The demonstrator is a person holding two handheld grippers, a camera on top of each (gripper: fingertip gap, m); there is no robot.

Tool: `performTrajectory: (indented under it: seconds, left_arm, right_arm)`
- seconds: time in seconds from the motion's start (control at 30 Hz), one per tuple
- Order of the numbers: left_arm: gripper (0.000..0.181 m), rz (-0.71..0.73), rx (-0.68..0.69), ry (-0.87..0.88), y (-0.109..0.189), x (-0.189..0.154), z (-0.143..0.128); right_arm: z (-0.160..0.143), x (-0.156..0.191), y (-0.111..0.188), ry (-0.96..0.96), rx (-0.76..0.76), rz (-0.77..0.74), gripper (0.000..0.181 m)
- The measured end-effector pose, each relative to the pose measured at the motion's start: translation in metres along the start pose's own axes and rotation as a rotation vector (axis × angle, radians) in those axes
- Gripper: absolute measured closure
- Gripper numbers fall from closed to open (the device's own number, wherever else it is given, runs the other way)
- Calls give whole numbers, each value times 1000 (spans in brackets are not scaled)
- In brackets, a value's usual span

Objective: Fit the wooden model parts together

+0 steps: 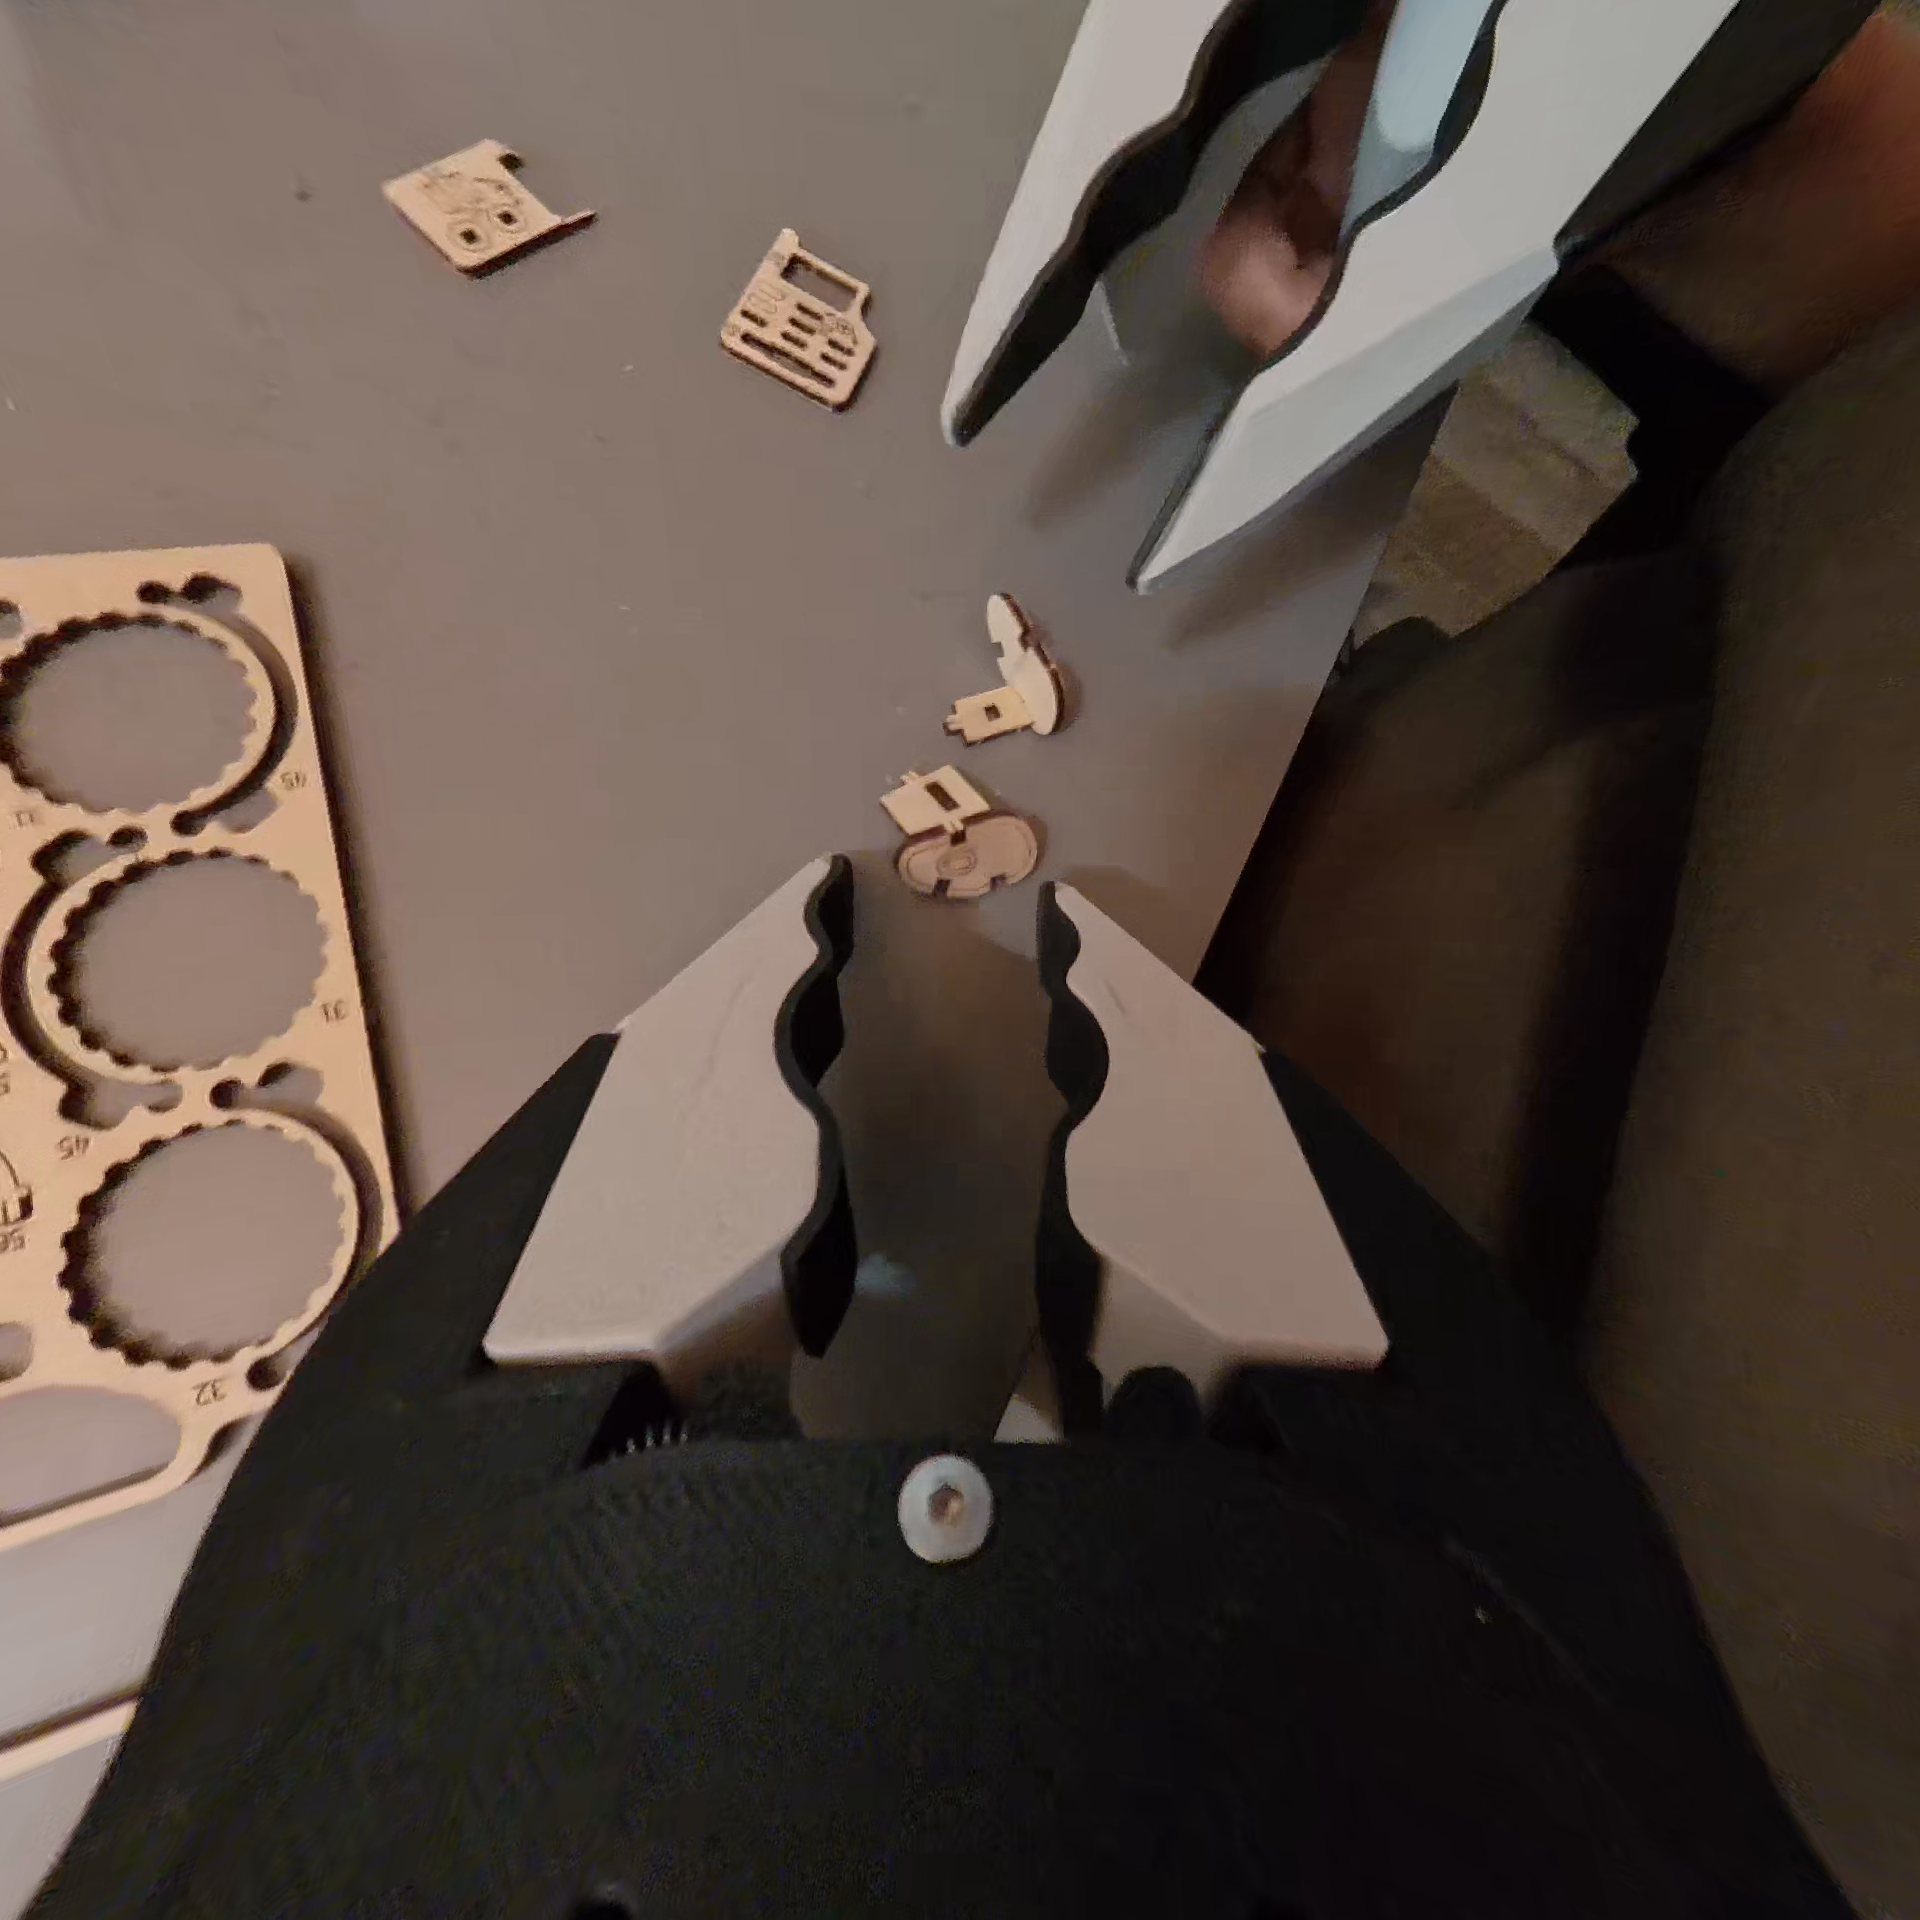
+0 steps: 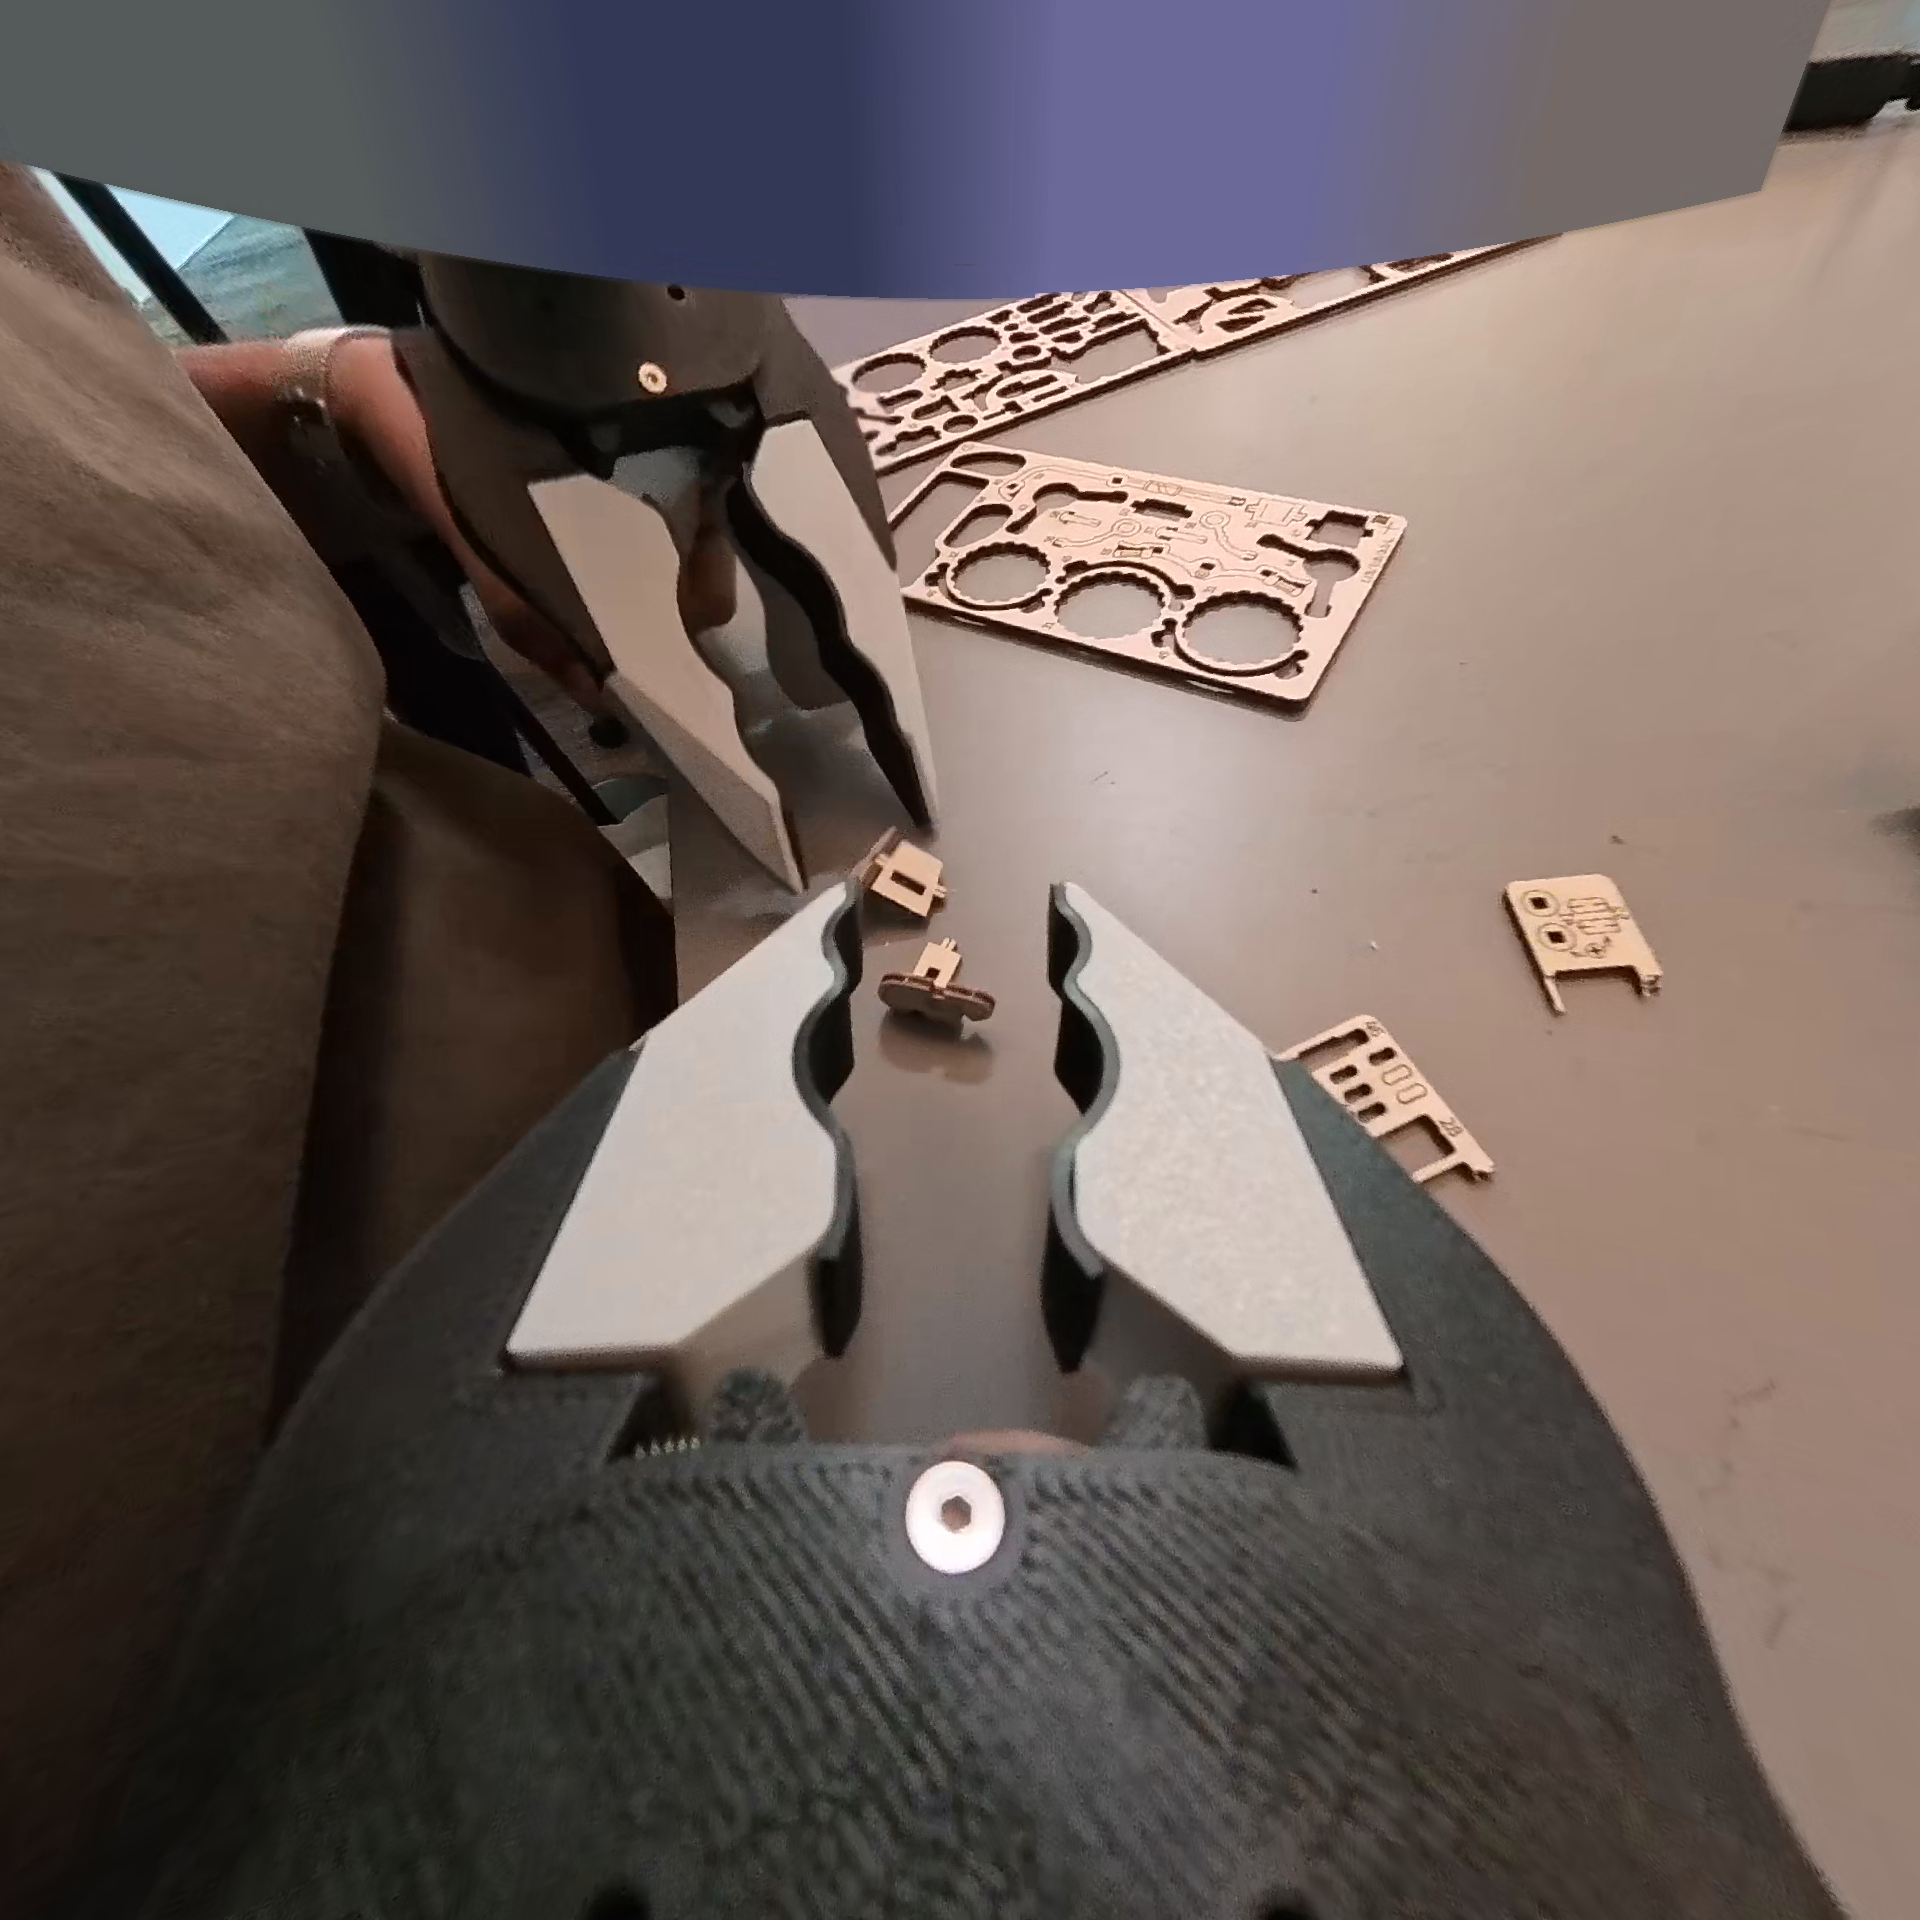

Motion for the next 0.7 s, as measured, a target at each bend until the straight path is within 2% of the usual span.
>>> performTrajectory:
  seconds: [0.1,0.4,0.7]
  left_arm:
    - [148,37,-14,0,-4,-1,3]
    - [161,-5,-35,40,-5,4,3]
    - [180,-159,-116,173,2,16,0]
  right_arm:
    - [0,0,0,1,1,-2,147]
    - [0,5,-4,13,17,4,147]
    - [5,8,-11,-27,5,6,148]
Point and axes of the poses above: each gripper's, where its closed fingertips meet, y back along the fingers, z out of its top, x = y × z across the jaws, the point moved 10 cm from there along y, back along the fingers, and after that the axes turned 7 degrees about x, right-handed, at the moved point
